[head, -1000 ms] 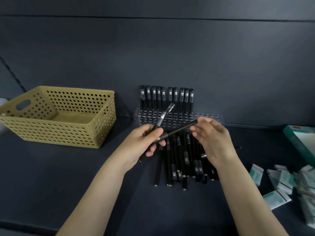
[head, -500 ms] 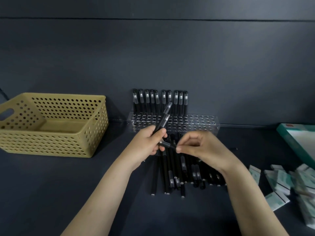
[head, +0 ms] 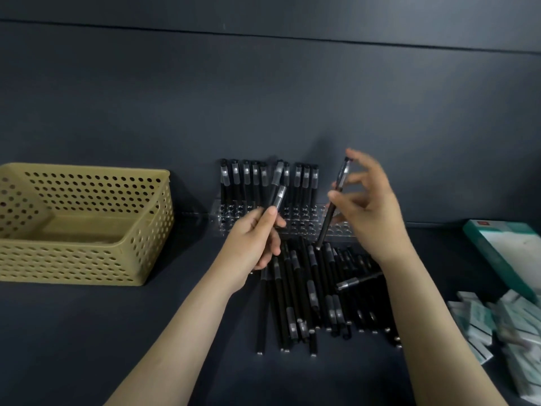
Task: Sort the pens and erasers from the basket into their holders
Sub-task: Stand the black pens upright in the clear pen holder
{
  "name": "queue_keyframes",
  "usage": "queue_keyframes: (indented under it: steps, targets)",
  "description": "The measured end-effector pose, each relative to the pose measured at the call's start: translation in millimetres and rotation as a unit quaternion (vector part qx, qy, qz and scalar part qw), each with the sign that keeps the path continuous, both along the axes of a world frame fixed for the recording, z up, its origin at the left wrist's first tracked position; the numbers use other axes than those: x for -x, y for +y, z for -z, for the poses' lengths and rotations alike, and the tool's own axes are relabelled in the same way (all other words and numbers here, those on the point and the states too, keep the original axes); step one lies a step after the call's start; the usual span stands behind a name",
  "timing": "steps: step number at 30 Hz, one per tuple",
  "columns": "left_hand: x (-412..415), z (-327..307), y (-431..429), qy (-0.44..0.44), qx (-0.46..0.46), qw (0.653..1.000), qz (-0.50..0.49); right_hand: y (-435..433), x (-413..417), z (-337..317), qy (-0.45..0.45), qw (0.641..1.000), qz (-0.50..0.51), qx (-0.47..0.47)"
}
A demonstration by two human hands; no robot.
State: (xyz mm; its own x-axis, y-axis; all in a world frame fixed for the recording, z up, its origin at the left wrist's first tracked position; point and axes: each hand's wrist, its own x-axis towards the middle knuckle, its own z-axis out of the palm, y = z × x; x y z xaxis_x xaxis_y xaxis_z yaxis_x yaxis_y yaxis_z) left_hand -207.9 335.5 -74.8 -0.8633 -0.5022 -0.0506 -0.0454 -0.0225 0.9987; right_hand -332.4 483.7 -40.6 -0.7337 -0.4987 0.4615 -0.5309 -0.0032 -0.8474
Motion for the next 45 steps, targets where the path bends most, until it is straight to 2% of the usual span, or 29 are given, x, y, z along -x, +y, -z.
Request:
queue_keyframes:
  steps: [3,6,12,18,22,28,33,37,39,41,43,45]
  targets:
    - [-3.7,7.1,-5.6,-0.016,0.028,0.999,0.005,-13.8,8.4,-5.0,0.044,0.993,0.106,0.041]
    - [-3.9,10.8,-11.2,-0.008,0.01,1.0,-0.012,-25.5,16.8,-3.0,0.058,0.976,0.19,0.093]
    - [1.9,13.9,-14.8,0.001,0.019,1.0,-0.004,-29.2,22.2,18.0,0.126,0.956,0.254,0.08]
    - [4.2,17.4,-13.5,0.006,0.01,1.0,0.008,-30.3,26.9,31.1,0.156,0.949,0.268,0.053]
    - [2.5,17.9,-11.9,0.004,0.008,1.0,0.012,-32.7,27.7,36.6,0.245,0.93,0.272,0.043]
    - [1.5,16.7,-10.9,0.004,0.007,1.0,0.023,-34.9,30.1,43.1,0.296,0.929,0.223,-0.023]
    - [1.0,16.0,-11.3,0.004,0.006,1.0,0.03,-37.5,34.5,45.3,0.288,0.935,0.191,-0.077]
    - [0.5,15.0,-11.3,0.009,0.019,0.999,0.041,-38.7,28.2,38.9,0.287,0.934,0.201,-0.073]
    - [0.2,14.8,-11.3,0.011,0.026,0.998,0.051,-37.8,23.1,28.2,0.243,0.955,0.159,-0.055]
    - [-0.2,15.2,-11.1,0.014,0.029,0.997,0.065,-38.5,13.9,14.0,0.088,0.994,0.054,-0.028]
    - [-0.1,15.9,-10.1,0.014,0.032,0.996,0.081,-39.6,6.4,5.6,-0.059,0.997,-0.051,0.008]
    - [0.1,16.7,-9.1,0.011,0.041,0.995,0.093,-40.7,4.3,3.7,-0.112,0.989,-0.083,0.038]
